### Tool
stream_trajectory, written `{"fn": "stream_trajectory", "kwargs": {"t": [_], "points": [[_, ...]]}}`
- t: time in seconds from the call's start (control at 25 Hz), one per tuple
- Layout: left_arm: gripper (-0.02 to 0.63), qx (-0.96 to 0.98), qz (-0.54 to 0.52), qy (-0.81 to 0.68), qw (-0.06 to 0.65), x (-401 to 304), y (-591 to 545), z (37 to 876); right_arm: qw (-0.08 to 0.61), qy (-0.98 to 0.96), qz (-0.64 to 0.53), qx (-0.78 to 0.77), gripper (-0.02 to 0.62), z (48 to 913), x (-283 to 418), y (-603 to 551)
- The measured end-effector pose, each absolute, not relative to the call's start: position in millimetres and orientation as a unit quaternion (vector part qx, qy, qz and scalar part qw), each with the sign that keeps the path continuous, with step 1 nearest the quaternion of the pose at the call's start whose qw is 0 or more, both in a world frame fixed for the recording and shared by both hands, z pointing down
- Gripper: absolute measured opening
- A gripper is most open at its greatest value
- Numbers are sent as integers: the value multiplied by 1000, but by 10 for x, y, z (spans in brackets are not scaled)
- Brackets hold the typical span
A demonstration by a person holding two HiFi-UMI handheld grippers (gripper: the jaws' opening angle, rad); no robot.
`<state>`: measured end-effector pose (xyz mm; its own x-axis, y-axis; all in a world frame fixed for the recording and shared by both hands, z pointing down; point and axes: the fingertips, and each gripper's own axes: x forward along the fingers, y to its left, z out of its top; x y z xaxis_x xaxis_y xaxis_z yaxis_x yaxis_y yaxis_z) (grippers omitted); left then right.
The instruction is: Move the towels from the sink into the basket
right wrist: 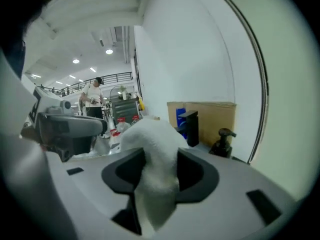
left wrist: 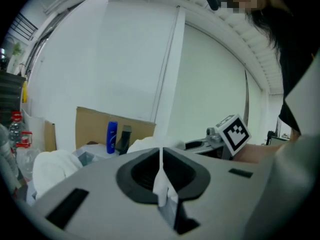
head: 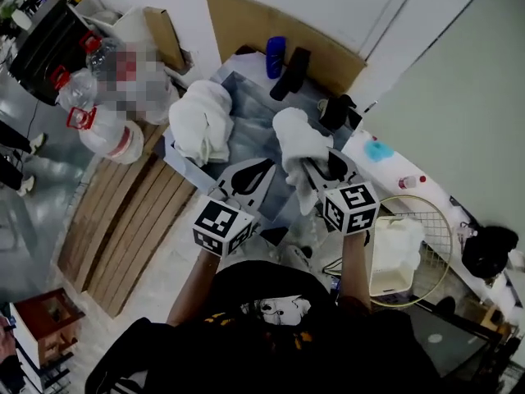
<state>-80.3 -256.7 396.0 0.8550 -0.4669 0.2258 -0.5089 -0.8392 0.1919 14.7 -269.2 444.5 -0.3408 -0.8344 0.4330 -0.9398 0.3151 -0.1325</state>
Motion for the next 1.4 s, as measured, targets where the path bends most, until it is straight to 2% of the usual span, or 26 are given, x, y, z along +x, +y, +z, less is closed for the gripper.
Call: {"fn": "stream_trajectory", "kwargs": {"t": [0.32,0.6,1.08,1.4], "points": [[23,976,87,-170,104,109,-1972,3792,50,-762,180,619,164,3942,962,-1799],[23,987,103,-77,93,1045,-1264,3772,8,-709,168,685,153,3741,1831,-961],[23,983,135,94,80,2529,100,3951,-16,-532,174,828,146,3927,3499,1075],[23,969,157,180,61,3201,864,4128,13,-429,248,868,146,4945,4177,2161]]}}
